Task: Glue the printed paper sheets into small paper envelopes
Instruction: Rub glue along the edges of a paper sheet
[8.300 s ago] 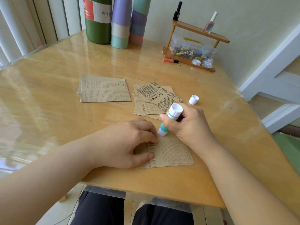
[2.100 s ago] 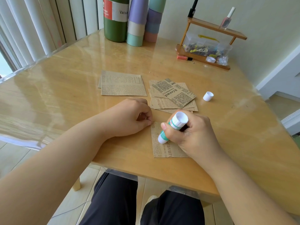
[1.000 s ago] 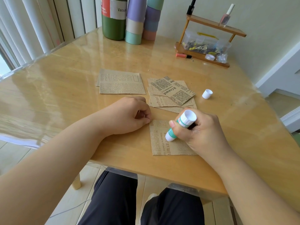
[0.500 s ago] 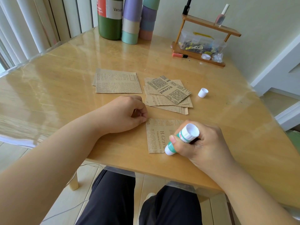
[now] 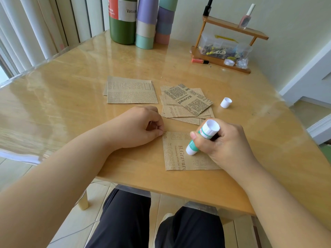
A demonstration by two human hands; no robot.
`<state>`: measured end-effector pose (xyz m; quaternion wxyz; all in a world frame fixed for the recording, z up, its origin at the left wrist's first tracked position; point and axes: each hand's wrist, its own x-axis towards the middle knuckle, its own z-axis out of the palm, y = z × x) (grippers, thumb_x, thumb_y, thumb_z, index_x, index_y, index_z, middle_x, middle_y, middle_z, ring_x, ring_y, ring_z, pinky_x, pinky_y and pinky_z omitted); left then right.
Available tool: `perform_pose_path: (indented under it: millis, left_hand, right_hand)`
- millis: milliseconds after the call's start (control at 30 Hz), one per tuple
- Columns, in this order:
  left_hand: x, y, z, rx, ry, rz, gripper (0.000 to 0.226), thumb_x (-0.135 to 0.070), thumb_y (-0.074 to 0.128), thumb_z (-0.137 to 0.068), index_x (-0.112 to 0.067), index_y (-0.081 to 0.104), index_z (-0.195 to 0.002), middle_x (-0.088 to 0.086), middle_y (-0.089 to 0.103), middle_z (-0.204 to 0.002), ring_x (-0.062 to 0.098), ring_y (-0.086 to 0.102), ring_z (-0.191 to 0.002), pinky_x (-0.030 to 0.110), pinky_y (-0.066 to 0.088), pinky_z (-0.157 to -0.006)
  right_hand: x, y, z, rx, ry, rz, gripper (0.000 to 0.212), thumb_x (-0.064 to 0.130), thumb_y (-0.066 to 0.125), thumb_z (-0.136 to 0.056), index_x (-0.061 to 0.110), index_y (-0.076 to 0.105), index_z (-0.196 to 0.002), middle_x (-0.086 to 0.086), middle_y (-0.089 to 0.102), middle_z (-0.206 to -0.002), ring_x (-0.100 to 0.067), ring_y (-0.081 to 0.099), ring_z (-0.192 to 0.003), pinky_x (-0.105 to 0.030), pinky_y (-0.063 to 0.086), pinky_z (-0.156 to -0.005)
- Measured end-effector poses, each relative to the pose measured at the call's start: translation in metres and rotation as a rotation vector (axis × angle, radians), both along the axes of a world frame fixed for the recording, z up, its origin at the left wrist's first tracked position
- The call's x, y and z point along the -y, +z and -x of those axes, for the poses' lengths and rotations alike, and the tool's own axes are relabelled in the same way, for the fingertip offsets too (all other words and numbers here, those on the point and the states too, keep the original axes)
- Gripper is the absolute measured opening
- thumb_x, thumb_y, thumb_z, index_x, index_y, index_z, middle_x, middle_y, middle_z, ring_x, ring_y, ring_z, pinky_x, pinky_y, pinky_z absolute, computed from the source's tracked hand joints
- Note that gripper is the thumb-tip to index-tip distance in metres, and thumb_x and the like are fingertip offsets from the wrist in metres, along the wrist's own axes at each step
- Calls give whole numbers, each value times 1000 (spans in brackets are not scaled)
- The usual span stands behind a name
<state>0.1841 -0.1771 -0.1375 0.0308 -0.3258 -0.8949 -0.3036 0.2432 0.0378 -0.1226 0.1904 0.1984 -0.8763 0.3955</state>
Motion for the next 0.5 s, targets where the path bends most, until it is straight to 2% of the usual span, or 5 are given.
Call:
perform_pose_path:
  millis: [267,367,500]
  left_hand:
    - [0,0,0,13,0,-4,6,-16,66,-82,-21,69,-82,-11,56,-81,4,54,-78,9,39,-68]
    - [0,0,0,20,2,-8,8,-15,66,-82,-22,68,-80,-11,56,-81,5,53,-80,10,40,-68]
    - [0,0,0,9,3,-1,6,-15,66,-82,-21,69,-81,-12,56,-81,2,53,-79,8,39,-68]
  right_hand:
    - [-6,-2,-7,-11,6,-11,24,9,67,-77,0,55,-59,32,54,-53,2,43,-46,-4,31,-49]
    - [-8,-3,-16,21,21,9,25,10,68,-77,-1,55,-58,26,59,-56,2,48,-47,-4,33,-50]
    - [-10,-2,-28,11,29,7,33,26,65,-77,1,55,-58,19,63,-61,-5,52,-48,-10,37,-49]
